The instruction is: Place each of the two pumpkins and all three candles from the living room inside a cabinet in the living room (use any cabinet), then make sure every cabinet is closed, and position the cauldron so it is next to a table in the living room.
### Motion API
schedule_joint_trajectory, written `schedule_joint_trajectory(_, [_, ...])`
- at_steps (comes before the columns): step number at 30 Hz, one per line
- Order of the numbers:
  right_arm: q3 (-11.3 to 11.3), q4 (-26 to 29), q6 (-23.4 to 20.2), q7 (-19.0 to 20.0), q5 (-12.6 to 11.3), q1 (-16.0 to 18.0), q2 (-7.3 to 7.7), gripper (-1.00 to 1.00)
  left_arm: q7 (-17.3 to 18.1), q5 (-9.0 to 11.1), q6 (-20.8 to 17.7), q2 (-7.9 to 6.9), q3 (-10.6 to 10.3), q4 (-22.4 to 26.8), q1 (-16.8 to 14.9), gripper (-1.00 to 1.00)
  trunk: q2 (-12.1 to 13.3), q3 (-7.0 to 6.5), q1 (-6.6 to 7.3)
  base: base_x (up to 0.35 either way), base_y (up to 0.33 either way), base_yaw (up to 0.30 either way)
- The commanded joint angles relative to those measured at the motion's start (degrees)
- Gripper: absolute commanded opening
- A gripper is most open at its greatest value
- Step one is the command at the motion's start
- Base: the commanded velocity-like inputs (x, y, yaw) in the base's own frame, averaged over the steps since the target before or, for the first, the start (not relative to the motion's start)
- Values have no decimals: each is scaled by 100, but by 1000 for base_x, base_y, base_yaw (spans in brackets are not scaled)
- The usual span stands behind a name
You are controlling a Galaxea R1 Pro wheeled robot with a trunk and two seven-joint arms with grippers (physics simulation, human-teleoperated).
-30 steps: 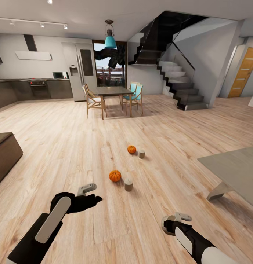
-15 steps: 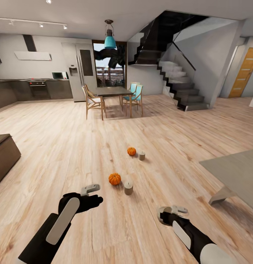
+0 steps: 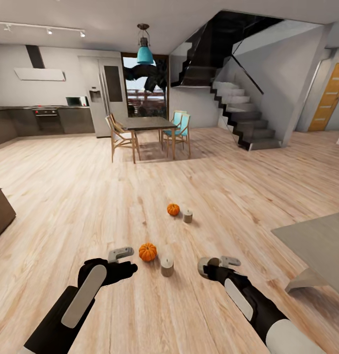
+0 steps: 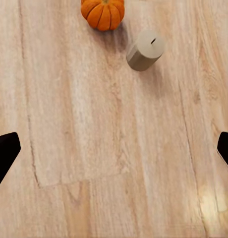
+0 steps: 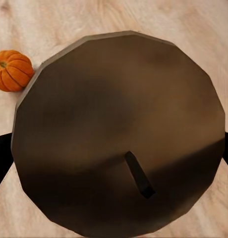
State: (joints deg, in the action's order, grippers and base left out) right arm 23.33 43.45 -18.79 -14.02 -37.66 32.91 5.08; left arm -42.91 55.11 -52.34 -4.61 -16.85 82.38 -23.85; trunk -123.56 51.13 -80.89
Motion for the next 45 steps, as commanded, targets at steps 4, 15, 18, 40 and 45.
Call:
schedule_joint_trajectory(4, [30,28,-57,-31,-82,5,10,-100,-60,52,-5,-5,-10,6,-5,100,-3,6,-2,319,-143,0])
schedule_joint_trajectory(15, [-247,471,-738,90,-639,5,21,-100,-60,35,-5,-62,72,13,-5,100,-3,6,-2,87,-39,0])
schedule_joint_trajectory(18, [-256,459,-778,553,-865,6,157,-100,-57,35,-5,-74,76,15,-5,100,-3,6,-2,48,73,0])
schedule_joint_trajectory(40, [-285,11,-1216,5445,-1374,5,700,-100,-53,28,-5,-93,78,13,-5,100,-3,6,-2,200,90,0])
schedule_joint_trajectory(45, [-293,-261,-1238,6194,-1368,5,720,-100,-57,26,-5,-88,78,7,-5,100,-3,6,-2,19,1,0])
